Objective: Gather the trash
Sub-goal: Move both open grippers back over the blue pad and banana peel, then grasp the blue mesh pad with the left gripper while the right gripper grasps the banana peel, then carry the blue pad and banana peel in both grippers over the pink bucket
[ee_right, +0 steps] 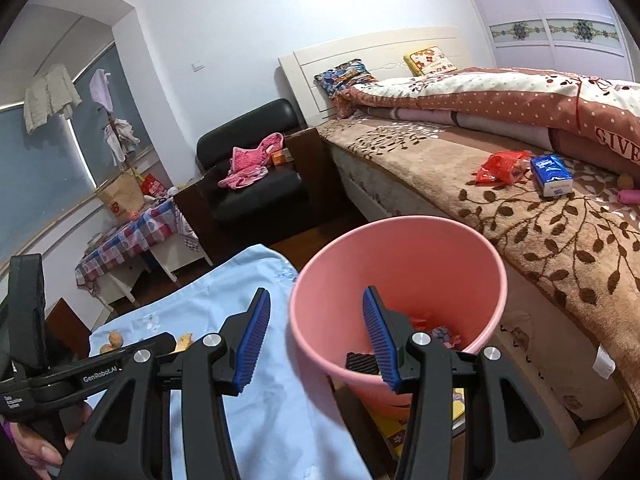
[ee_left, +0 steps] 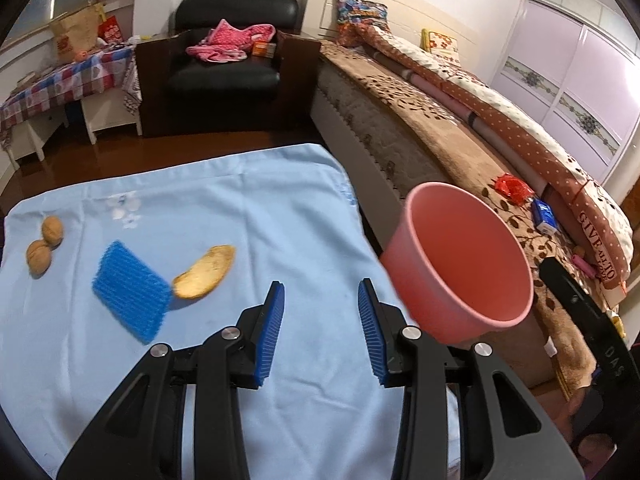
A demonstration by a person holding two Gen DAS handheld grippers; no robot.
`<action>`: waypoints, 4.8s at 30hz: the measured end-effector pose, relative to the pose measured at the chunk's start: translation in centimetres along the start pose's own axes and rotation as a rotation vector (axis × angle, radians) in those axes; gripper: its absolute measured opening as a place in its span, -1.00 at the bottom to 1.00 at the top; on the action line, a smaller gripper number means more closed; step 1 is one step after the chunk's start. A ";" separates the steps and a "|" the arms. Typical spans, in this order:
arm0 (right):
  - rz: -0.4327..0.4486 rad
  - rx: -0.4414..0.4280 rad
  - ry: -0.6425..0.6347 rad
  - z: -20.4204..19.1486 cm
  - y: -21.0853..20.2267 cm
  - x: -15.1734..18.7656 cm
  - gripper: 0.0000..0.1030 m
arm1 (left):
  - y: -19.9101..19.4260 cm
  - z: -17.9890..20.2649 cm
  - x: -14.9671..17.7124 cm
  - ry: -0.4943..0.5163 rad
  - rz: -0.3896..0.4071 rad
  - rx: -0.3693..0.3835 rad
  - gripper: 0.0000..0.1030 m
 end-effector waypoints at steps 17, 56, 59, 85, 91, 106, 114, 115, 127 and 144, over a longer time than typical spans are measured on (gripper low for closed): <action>-0.081 -0.088 -0.078 -5.1 0.0 3.6 -0.07 | -2.2 -6.5 1.6 -0.091 0.011 -0.074 -0.25; -0.206 -0.169 -0.213 -11.4 1.8 8.5 -0.08 | -0.9 -15.8 2.8 -0.352 -0.039 -0.185 -0.25; -0.209 -0.167 -0.217 -11.4 2.0 8.6 -0.08 | 0.6 -16.1 2.2 -0.390 -0.065 -0.225 -0.25; -0.401 -0.258 -0.117 -15.5 11.0 9.9 -0.07 | -0.5 -17.7 1.4 -0.306 0.081 -0.209 -0.90; -0.438 -0.251 -0.138 -17.3 15.2 10.6 -0.10 | -1.9 -17.9 1.5 -0.286 0.109 -0.175 -0.90; -0.449 -0.247 -0.245 -19.4 17.1 12.3 -0.93 | -1.9 -17.3 1.8 -0.273 0.100 -0.154 -0.90; -0.361 -0.280 -0.256 -19.1 13.2 10.0 -0.93 | -2.8 -15.6 1.4 -0.241 0.111 -0.135 -0.90; -0.344 -0.283 -0.256 -19.0 12.6 9.6 -0.93 | -2.9 -15.3 1.4 -0.236 0.112 -0.132 -0.90; -0.197 -0.238 -0.197 -14.8 6.9 4.2 -0.93 | -3.3 -9.9 -0.4 -0.149 0.131 -0.061 -0.90; -0.011 -0.060 -0.113 -3.9 2.3 -4.2 -0.93 | -2.8 1.9 -4.8 0.015 0.204 0.062 -0.90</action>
Point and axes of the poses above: each gripper's, at about its wrist camera, not at the fingertips, and y roughly the way its jaws point, z to its right, x to its underside, the point moved 3 cm from there along y, roughly the way its jaws point, and after that the axes turned 10 degrees about z, right-handed, at the moved point
